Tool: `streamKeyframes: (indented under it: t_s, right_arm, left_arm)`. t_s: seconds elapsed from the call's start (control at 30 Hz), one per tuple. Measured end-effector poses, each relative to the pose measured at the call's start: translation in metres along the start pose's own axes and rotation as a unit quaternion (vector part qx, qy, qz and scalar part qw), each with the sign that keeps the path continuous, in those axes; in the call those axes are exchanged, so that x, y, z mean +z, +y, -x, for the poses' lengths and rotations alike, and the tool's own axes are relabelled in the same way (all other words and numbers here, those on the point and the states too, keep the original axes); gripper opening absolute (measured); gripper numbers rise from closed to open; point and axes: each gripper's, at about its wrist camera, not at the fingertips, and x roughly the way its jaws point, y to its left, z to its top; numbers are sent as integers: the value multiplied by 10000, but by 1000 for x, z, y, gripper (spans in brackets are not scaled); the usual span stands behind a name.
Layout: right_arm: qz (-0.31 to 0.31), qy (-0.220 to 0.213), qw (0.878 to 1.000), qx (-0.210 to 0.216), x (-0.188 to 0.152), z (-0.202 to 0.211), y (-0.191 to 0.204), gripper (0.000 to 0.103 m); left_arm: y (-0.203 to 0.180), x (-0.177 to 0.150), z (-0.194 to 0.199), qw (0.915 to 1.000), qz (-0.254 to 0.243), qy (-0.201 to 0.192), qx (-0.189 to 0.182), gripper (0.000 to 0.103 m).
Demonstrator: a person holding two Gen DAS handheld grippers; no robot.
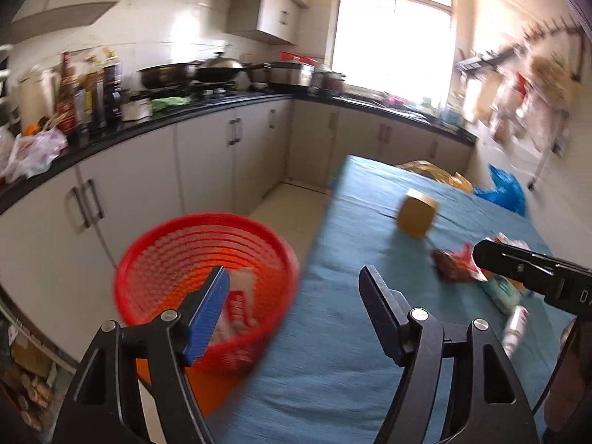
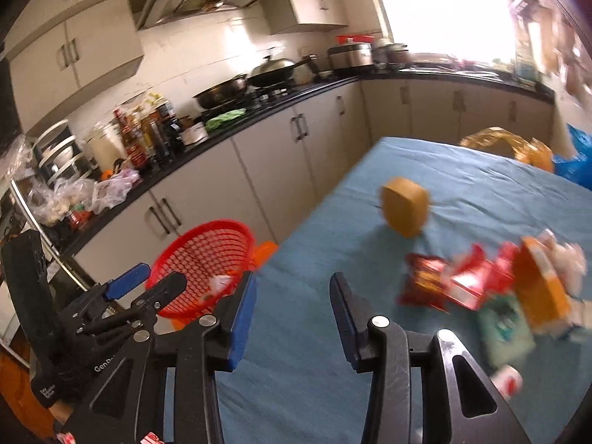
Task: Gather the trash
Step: 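Grasp the white spray bottle with the left tool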
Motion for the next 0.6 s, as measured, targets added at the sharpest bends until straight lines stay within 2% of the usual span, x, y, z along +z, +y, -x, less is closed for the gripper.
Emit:
streamKeyframes:
  t_s: [0.17,0.27,0.33,0.43,0.5,0.6]
  right_arm:
    - [-246,-254,9991,-241,-12,41,-48,44]
    - [-407,-447,9972,-437,-17,66,-79,44]
    - [-594,-566,9952,-535,-20,82,-102,44]
    - [-890,-713,9914,-638,-24,100,-132,44]
    - [-1077,-782,9887,-686,-28,110,-149,44]
    - [-1252,-809,9860,-744,-31,120,-169,44]
  left_arm:
    - [-52,-8,-2,9980,-459,228,-361,74]
    - [-89,-14,-5,9932,-780,450,-732,74]
    - [-115,-20,-8,9865,-1038,655,-1080,74]
    - [-156,-29,-15,9710,-1399,1028,-1642,74]
    - [-181,-37,-22,9626,-1633,1179,-1811,74]
    - [-219,-48,-33,9512,-2120,1292,-1832,74]
